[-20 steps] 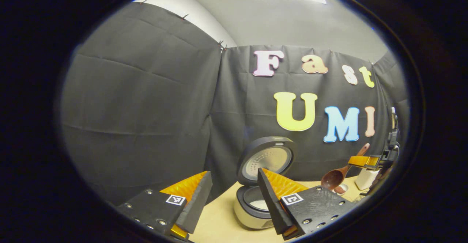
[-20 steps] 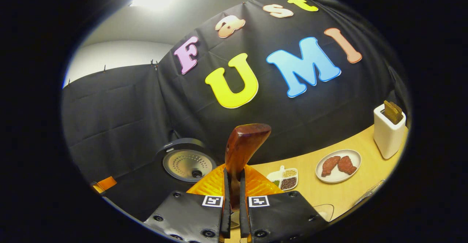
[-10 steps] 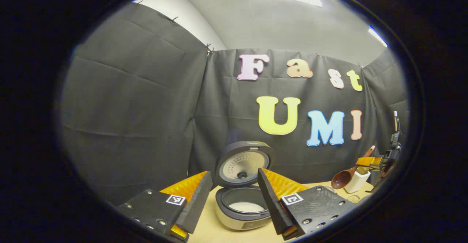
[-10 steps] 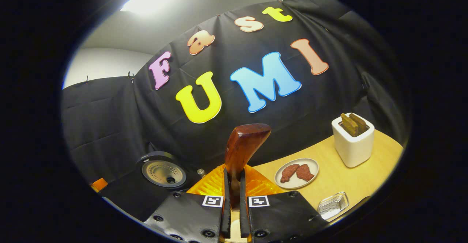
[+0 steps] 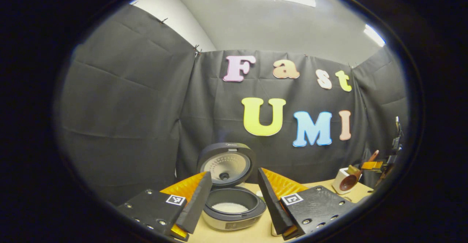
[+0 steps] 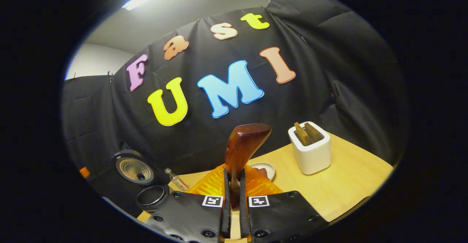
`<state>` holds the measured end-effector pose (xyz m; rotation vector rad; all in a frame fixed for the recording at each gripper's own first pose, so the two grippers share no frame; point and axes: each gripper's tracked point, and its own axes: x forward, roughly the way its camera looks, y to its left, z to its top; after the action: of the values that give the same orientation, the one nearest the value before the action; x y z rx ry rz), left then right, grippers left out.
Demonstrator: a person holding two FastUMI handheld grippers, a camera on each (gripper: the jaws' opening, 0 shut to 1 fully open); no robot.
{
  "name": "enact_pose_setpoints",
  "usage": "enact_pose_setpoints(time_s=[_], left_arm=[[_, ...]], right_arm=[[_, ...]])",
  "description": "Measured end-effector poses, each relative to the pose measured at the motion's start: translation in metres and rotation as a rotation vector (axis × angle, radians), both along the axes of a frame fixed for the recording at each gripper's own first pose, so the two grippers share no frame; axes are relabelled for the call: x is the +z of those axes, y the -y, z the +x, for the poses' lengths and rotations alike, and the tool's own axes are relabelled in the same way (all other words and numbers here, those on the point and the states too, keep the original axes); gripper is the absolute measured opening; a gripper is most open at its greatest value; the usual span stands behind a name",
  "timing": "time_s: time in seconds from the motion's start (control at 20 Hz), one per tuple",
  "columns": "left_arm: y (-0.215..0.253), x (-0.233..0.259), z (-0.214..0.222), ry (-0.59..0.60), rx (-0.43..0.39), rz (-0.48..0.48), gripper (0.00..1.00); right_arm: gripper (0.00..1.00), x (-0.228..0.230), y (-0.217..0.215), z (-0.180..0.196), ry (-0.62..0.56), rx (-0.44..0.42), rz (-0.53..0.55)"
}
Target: Close the left gripper, press the button to open the rice cooker; take a wooden spoon from the chopstick holder with the right hand, scoop a spoonful of rice and pour it into the rice cooker, then put the wooden spoon back into the chopstick holder.
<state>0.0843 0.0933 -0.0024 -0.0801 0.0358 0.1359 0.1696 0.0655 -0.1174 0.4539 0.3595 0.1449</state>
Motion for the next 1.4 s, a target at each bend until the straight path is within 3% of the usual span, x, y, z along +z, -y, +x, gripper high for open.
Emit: enact_pose_setpoints(time_s=[0.45, 0.5, 0.55, 1.4], left_arm=[[0.022, 0.005, 0.002, -0.005, -0.014, 0.024, 0.78], [0.022, 0.006, 0.001, -0.005, -0.013, 0.025, 0.78], [0.022, 0.008, 0.001, -0.004, -0.012, 0.027, 0.78], [0.012, 0.012, -0.007, -0.015, 0.026, 0.06, 0.78]], right_arm=[[0.11, -0.069, 0.037, -0.011, -0.144, -0.049, -0.071], [0.07, -0.076, 0.038, -0.011, -0.157, -0.049, -0.085], [0.11, -0.084, 0.039, -0.011, -0.173, -0.049, -0.097], [0.12, -0.166, 0.031, -0.027, -0.37, -0.002, -0.103]])
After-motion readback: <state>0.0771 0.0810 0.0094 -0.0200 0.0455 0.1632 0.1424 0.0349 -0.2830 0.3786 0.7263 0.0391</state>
